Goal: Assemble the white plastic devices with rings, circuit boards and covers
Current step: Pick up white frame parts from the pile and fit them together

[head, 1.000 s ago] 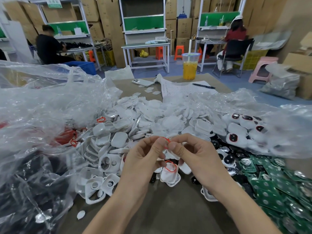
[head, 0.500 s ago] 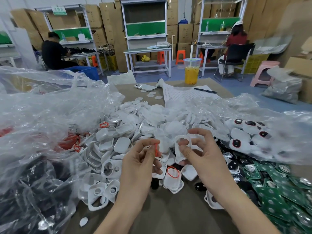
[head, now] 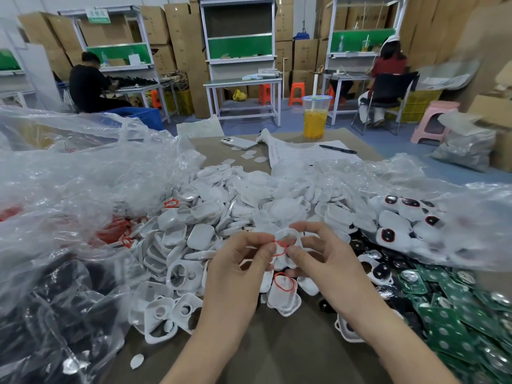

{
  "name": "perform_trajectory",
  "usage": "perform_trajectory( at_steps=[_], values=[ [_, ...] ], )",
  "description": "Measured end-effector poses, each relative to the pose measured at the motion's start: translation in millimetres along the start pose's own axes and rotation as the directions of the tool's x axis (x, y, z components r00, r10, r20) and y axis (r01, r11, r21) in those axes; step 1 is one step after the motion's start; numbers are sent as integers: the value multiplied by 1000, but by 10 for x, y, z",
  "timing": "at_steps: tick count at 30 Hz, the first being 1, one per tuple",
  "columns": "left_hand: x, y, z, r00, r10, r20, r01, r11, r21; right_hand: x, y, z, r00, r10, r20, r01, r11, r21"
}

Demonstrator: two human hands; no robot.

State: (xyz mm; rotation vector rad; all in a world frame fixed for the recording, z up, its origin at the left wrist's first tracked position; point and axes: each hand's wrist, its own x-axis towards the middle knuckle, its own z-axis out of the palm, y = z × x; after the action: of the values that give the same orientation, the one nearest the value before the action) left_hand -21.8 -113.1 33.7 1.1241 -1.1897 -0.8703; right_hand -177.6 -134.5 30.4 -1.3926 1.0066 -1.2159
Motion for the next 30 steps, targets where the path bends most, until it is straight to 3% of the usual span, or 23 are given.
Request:
perform_trajectory(
  at_steps=[8, 21, 24, 27, 30],
  values=[
    [-4, -30, -1, 980, 192, -58, -172, 953, 248, -51, -22, 37, 999, -18, 52, 15, 999, 40],
    [-36, -55, -27, 938, 347, 0, -315, 852, 418, -67, -36, 63, 998, -47, 35, 46, 998, 44],
    [-38, -46, -17, 947, 317, -54, -273, 880, 388, -57, -44, 54, 999, -37, 24, 35, 997, 71],
    [-33, -7, -8, 967, 224, -120, -192, 953, 233, -31, -50, 15, 1000, -7, -21, 10, 991, 130],
    [-33, 18, -5, 985, 148, -84, -137, 983, 121, -1, -41, -13, 996, 58, -67, -38, 964, 263]
  ],
)
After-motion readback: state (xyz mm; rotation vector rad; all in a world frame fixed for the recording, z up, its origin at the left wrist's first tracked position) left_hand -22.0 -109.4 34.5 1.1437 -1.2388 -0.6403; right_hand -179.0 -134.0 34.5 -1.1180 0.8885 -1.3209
